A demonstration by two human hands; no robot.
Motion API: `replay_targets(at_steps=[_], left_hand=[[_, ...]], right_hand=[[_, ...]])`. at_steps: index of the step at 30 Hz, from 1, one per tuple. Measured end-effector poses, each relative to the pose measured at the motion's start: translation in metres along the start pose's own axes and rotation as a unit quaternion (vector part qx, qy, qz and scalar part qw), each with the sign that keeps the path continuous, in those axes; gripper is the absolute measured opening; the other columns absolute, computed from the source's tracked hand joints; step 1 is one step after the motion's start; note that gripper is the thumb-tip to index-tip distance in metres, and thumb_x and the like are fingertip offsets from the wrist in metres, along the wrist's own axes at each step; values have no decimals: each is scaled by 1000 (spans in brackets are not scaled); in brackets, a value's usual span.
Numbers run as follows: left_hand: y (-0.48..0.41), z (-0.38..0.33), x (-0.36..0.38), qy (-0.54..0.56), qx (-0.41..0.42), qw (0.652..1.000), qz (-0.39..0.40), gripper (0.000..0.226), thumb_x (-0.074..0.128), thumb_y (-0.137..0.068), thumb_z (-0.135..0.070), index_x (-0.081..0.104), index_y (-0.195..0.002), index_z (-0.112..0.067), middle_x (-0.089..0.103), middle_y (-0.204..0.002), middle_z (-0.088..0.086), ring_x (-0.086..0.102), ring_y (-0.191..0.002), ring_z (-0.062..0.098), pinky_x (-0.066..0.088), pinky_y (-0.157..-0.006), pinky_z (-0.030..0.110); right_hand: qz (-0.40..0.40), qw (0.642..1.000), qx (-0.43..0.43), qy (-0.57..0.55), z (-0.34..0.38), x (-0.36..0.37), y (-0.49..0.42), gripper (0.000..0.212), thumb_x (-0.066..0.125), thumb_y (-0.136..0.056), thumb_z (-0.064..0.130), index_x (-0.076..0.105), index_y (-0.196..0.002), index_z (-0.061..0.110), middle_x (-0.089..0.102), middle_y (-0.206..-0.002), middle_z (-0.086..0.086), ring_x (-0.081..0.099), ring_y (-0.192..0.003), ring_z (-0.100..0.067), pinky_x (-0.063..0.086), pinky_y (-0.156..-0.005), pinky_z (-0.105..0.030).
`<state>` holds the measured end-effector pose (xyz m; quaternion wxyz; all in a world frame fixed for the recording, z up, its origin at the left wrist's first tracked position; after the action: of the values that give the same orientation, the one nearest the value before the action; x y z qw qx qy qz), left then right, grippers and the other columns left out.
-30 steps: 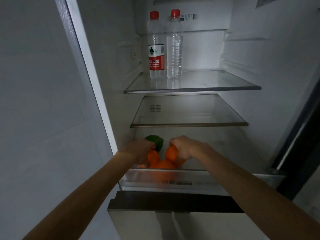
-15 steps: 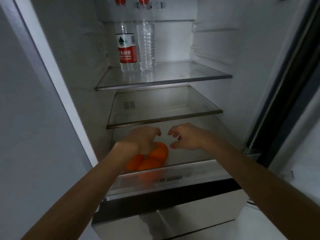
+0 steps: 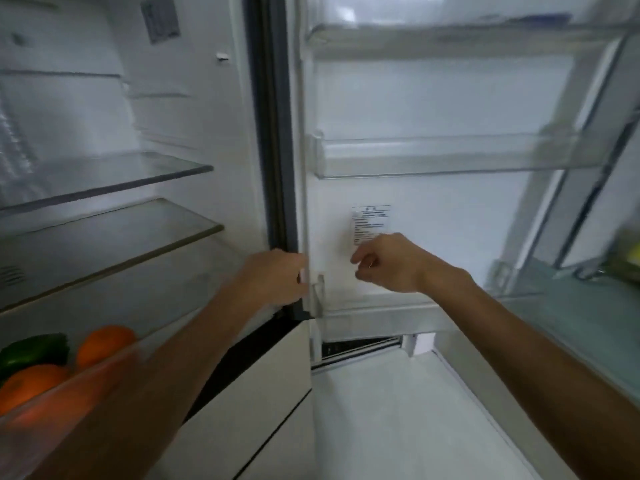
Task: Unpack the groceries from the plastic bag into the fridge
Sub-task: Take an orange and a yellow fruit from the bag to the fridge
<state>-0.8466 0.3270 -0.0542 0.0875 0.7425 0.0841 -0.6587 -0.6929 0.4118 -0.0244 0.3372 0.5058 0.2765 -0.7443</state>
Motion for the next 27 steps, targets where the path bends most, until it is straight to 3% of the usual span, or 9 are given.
replay_targets(at_steps=[2,5,8,12,17,21,27], left_hand=[[-2,-21,12,-65,-23,997,44,40,58,-92,-40,59,-119,-11,63,-119,9,61,-105,26,48,-80,30],[1,-69,22,-66,-15,997,46,53,57,-91,-46,51,-134,-16,53,-133,11,54,-119,28,47,-96,35],[13,-139,35,-30,33,997,69,55,56,-92,-46,47,-140,-21,48,-142,7,49,-125,25,42,-104,37],[36,-241,51,-12,116,989,89,55,57,-92,-46,46,-142,-25,50,-143,5,49,-129,24,41,-106,35],[62,-365,68,17,213,974,81,46,62,-88,-44,59,-130,-25,62,-131,2,59,-116,23,47,-94,30],[85,-470,75,20,308,949,66,33,61,-88,-38,64,-117,-24,66,-120,4,62,-109,24,50,-89,31],[122,-615,92,30,425,903,59,26,62,-85,-39,67,-109,-31,70,-110,-1,64,-105,21,51,-90,34]], right_hand=[[-15,999,49,-11,-38,-12,40,29,63,-88,27,68,-116,22,68,-103,5,61,-94,-12,48,-89,-23],[-38,992,118,-17,-90,-27,111,28,63,-87,25,68,-114,22,69,-100,7,64,-98,-14,50,-92,-27],[-54,982,177,-23,-132,-37,183,28,65,-87,26,69,-114,21,70,-104,4,65,-99,-15,51,-96,-32],[-84,968,236,-9,-171,-49,278,27,65,-85,24,72,-111,19,73,-108,0,66,-102,-18,50,-94,-28],[-96,942,321,2,-210,-64,401,26,64,-85,22,72,-109,18,73,-108,1,66,-105,-17,47,-92,-25],[-122,911,393,-4,-242,-80,496,26,64,-86,23,71,-110,20,73,-104,3,66,-99,-16,53,-90,-32],[-162,858,488,-10,-285,-92,620,27,64,-86,26,70,-112,20,73,-106,3,66,-99,-17,51,-93,-32]])
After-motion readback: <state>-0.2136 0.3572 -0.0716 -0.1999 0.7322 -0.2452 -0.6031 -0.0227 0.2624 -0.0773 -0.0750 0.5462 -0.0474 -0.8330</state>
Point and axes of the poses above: each hand's wrist, its own y-axis away from the middle knuckle, its own x-axis out of the palm, z = x × y, the point moved 7 cm from there along -y, towards the middle knuckle
